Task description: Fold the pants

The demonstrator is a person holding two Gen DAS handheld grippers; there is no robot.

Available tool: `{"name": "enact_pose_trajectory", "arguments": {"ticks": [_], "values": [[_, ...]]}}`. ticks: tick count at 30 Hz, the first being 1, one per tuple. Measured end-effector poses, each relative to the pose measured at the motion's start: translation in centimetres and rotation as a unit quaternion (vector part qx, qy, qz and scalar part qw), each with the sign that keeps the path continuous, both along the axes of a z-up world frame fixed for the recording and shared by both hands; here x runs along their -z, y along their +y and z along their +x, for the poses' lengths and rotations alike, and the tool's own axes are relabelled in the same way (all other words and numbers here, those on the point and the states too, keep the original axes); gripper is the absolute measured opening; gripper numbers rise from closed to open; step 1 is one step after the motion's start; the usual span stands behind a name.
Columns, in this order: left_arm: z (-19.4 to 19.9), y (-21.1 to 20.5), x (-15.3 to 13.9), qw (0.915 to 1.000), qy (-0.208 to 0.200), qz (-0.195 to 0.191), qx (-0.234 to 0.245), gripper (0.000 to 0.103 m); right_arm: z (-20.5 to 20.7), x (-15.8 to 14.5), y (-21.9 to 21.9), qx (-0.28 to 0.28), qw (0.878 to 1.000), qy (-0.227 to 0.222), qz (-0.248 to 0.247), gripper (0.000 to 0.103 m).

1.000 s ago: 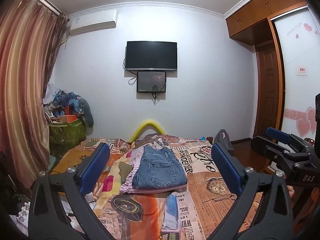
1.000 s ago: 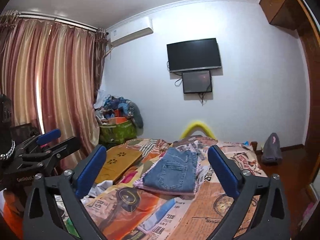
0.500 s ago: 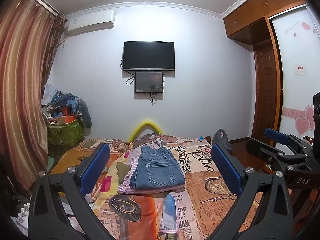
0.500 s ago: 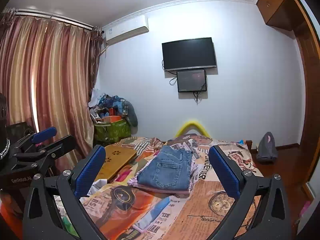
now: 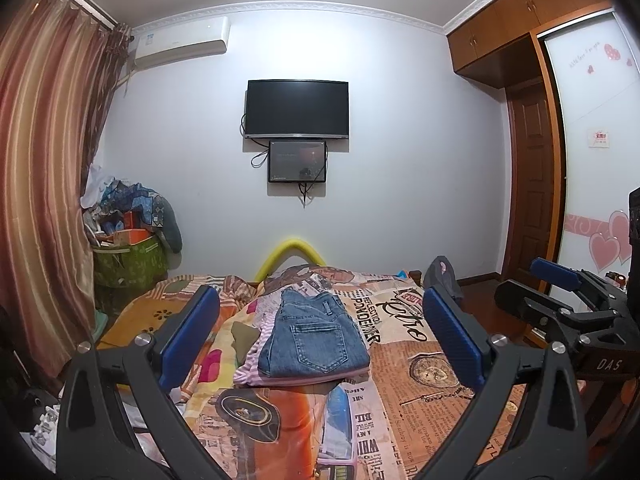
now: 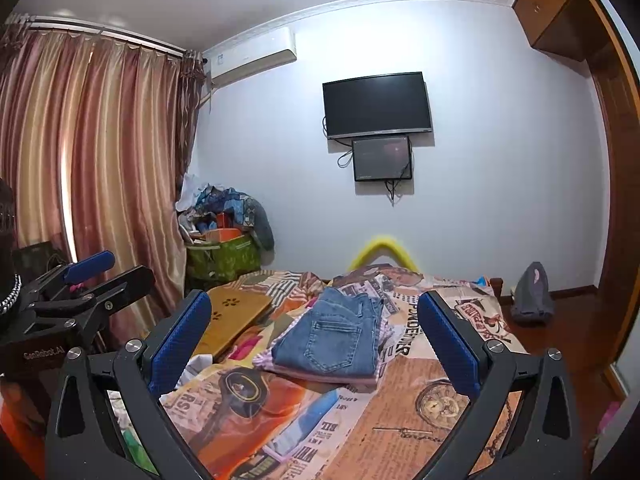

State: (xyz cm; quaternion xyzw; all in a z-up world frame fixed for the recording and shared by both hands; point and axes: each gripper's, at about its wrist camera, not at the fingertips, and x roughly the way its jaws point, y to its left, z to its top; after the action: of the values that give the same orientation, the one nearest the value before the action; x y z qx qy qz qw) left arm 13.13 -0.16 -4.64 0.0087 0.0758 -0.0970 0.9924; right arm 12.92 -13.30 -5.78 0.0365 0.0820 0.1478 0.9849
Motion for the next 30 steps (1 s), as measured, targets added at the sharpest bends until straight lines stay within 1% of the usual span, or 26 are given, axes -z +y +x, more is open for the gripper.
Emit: {"name": "enact_pose_trajectory", "arguments": {"ticks": [18, 23, 30], "values": [[-0.04, 0.06, -0.04, 1.0, 0.001, 0.003, 0.006, 0.103, -0.22, -0.03, 0.02, 0.0, 1.0, -0.001, -0.004, 0.102], [-0.13, 0.2, 0.03, 0.9999, 0.007, -0.003, 0.015, 0.103, -0.33, 0.08, -0.21, -0.001, 1.0, 0.0, -0.003, 0.102], [-0.14, -0.02, 0.02, 0.9998, 0.011, -0.001, 0.019, 0.103, -0.28, 0.14, -0.33, -0.002, 1.0, 0.001, -0.003, 0.102]]}}
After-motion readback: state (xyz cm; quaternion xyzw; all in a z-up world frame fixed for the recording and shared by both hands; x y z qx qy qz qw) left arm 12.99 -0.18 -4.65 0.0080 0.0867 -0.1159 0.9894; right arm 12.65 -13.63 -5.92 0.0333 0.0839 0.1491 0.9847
